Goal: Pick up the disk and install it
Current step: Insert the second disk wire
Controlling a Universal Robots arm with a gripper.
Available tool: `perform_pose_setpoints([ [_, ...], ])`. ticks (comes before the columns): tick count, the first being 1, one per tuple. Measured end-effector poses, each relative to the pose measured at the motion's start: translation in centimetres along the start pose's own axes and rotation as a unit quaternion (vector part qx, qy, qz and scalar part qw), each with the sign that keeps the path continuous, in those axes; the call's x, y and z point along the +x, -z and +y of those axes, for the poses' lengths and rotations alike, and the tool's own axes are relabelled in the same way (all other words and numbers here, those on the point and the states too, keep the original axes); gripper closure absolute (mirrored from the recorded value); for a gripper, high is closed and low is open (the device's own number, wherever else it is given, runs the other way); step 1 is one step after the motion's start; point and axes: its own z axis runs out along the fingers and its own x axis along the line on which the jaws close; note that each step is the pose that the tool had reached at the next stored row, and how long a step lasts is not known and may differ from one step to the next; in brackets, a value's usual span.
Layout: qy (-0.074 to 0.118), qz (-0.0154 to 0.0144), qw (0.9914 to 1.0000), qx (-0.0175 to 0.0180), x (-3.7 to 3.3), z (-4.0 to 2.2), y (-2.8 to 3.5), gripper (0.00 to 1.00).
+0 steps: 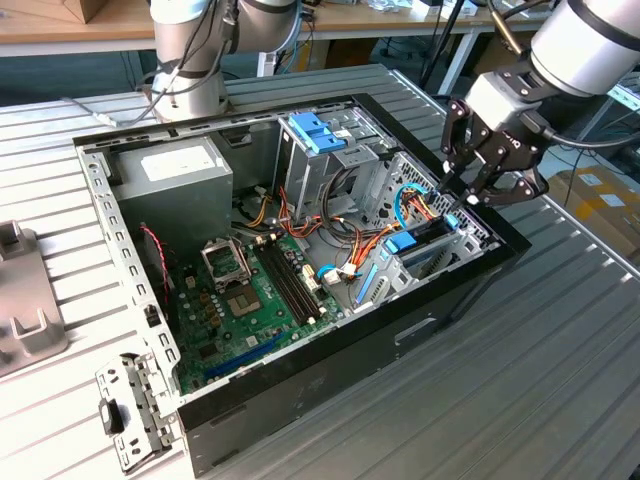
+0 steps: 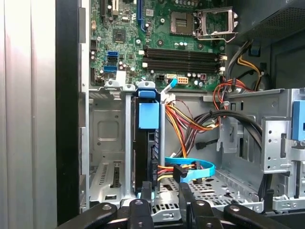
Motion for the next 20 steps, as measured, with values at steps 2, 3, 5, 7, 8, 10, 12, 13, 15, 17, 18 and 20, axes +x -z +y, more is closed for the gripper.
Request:
perform_pose_setpoints([
  [2,0.000,0.0000,1.00000,0.0000,-0.31,0.06,-0.12,0.64],
  [3,0.000,0.0000,1.00000,0.0000,-0.57,0.08,-0.20,0.64],
  [5,0.000,0.0000,1.00000,0.0000,-1.02,0.15,-0.36,0.64],
  [7,0.000,0.0000,1.00000,0.0000,-1.32,0.19,-0.47,0.64],
  [8,0.000,0.0000,1.00000,0.0000,-1.44,0.20,-0.52,0.64],
  [10,0.000,0.0000,1.00000,-0.0001,-1.46,0.20,-0.53,0.64],
  [12,0.000,0.0000,1.00000,-0.0001,-1.46,0.20,-0.53,0.64],
  [13,0.000,0.0000,1.00000,-0.0001,-1.47,0.20,-0.52,0.64],
  [15,0.000,-0.0001,1.00000,-0.0001,-1.47,0.35,-0.54,0.64],
  [17,0.000,-0.0002,1.00000,-0.0001,-1.45,0.56,-0.61,0.64],
  [18,0.000,-0.0002,1.00000,-0.0001,-1.44,0.64,-0.67,0.64],
  [20,0.000,-0.0001,1.00000,-0.0001,-1.40,0.74,-0.95,0.64],
])
